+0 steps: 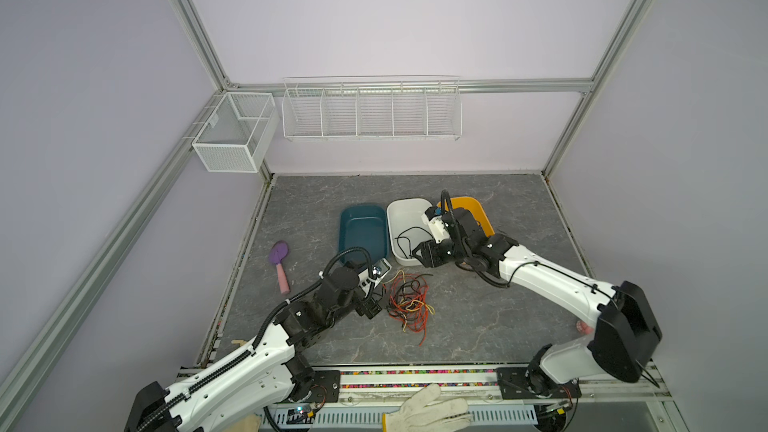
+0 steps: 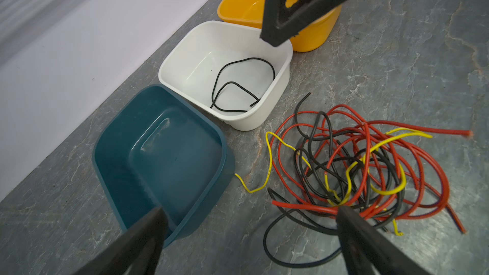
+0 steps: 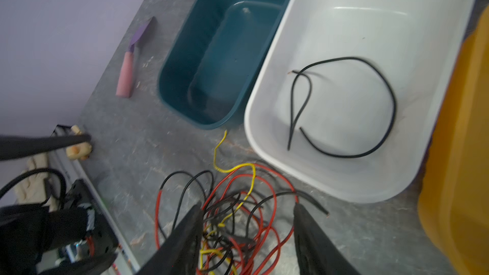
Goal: Untangle the cables
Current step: 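Open the right gripper to release the black wire into the white tub, then move the right gripper back down into the wire pile beside the left gripper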
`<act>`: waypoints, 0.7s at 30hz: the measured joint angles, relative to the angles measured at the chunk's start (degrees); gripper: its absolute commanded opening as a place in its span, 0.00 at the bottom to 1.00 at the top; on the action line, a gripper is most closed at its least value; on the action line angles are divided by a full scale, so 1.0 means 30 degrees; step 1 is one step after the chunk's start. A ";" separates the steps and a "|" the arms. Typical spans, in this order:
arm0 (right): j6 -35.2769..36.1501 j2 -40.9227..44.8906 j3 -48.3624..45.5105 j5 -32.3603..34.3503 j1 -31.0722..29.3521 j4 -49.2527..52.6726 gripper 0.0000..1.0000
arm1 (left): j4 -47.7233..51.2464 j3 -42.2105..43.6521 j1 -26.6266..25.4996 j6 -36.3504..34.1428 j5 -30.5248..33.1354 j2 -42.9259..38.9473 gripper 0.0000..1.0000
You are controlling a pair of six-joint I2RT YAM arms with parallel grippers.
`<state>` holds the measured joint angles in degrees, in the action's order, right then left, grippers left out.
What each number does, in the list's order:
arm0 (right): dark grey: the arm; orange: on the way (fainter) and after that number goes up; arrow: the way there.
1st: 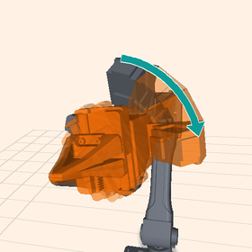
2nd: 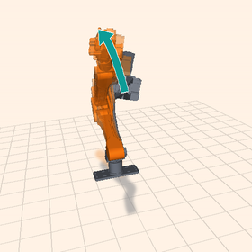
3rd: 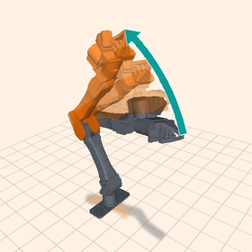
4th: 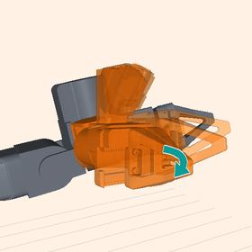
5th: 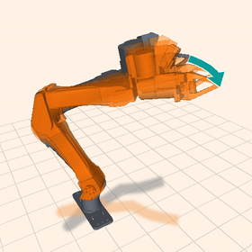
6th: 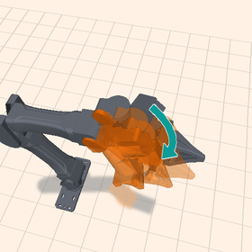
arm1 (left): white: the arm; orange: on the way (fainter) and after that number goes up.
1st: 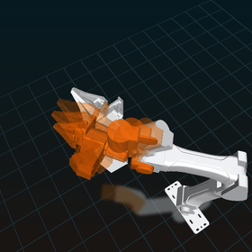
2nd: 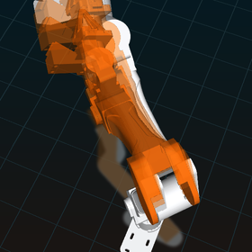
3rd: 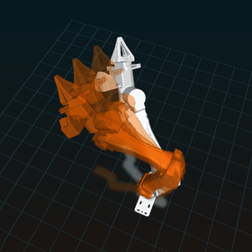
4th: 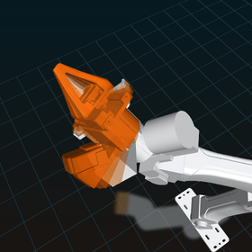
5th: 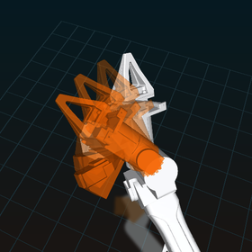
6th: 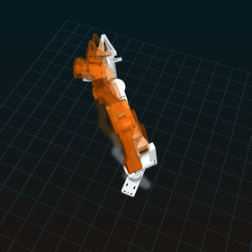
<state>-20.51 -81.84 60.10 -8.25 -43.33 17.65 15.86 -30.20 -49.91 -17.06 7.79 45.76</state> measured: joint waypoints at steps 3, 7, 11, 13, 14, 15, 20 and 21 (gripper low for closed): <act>-0.0095 0.1362 -0.1406 -0.0350 -0.0969 -0.0124 0.61 | 0.0313 -0.0197 0.0000 0.0109 -0.0189 0.0007 0.99; -0.0780 0.1829 -0.2630 -0.0627 -0.1698 -0.0240 0.61 | 0.0627 -0.0554 0.0000 0.0277 -0.0532 0.0335 0.99; -0.2317 0.1690 -0.2878 -0.0335 -0.2229 -0.0372 0.61 | 0.0918 -0.0750 -0.0080 0.0466 -0.0656 0.0787 0.99; -0.3351 0.1464 -0.2878 -0.0153 -0.2412 -0.0721 0.61 | 0.1035 -0.0765 -0.0124 0.0481 -0.0714 0.0991 0.99; -0.3796 0.1297 -0.2878 -0.0044 -0.2477 -0.0925 0.61 | 0.1064 -0.0765 -0.0138 0.0488 -0.0736 0.1078 0.99; -0.4306 0.1056 -0.2878 0.0073 -0.2506 -0.1144 0.61 | 0.1115 -0.0765 -0.0146 0.0488 -0.0772 0.1195 0.99; -0.6419 -0.0386 -0.2878 0.0925 -0.2659 -0.1654 0.62 | 0.1290 -0.0765 -0.0248 0.0488 -0.1064 0.1807 0.99; -0.6717 -0.0641 -0.2878 0.1078 -0.2688 -0.1676 0.62 | 0.1326 -0.0765 -0.0255 0.0481 -0.1122 0.1902 0.99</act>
<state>-40.66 -83.77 51.46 -5.02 -51.40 12.62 19.84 -32.49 -50.68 -15.62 4.43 51.46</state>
